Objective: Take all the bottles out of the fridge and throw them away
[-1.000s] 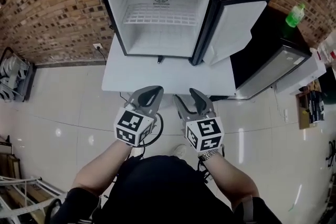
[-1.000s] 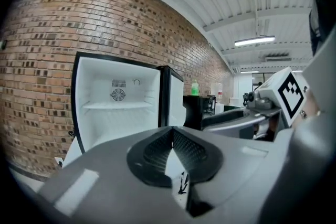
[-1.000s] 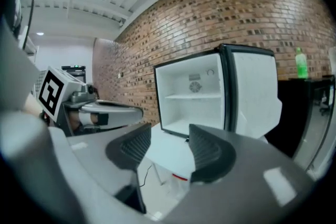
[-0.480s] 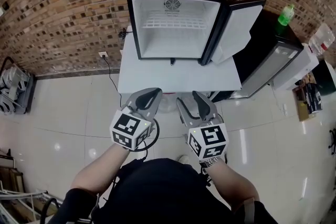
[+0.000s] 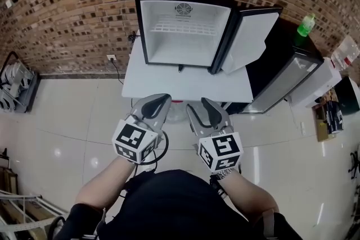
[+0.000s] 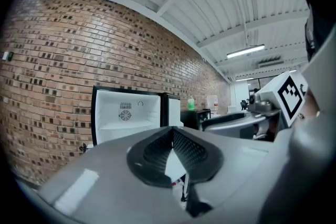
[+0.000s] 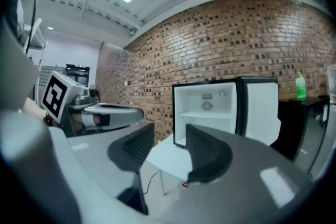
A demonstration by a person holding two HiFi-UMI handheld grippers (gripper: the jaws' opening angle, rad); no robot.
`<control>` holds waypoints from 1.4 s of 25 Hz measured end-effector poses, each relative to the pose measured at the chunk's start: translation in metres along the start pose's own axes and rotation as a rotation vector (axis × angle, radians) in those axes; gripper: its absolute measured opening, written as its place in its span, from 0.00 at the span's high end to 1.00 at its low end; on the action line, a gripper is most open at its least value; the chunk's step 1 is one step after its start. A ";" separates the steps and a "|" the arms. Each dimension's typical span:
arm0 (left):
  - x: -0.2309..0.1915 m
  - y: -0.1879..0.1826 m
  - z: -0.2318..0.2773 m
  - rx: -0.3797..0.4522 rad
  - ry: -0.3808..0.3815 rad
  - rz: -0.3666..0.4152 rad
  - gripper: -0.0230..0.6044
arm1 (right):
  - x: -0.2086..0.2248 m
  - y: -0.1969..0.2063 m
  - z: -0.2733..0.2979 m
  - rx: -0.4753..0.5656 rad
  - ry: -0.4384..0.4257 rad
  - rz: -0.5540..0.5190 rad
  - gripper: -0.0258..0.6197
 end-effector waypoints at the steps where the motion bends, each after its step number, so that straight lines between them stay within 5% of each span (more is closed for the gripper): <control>1: 0.003 -0.003 0.001 0.008 0.006 0.005 0.96 | 0.001 -0.001 0.000 0.002 0.003 -0.003 0.67; 6: 0.005 -0.005 -0.005 0.014 0.042 0.013 0.96 | -0.006 -0.003 -0.002 0.018 0.040 0.002 0.70; 16: -0.009 -0.010 -0.012 0.016 0.085 0.035 0.96 | -0.022 -0.014 0.008 0.054 0.078 -0.002 0.95; 35: -0.009 -0.006 -0.005 0.011 0.095 0.025 0.96 | -0.023 -0.020 0.013 0.041 0.073 -0.057 0.96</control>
Point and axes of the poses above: the fingertips, and each gripper's own axes: z forward along the fingers, x to its right, y out of its underside, the point moved 3 cm from there along -z, backward along the fingers, and after that the axes turned 1 degree about z, right-handed, at the moved point
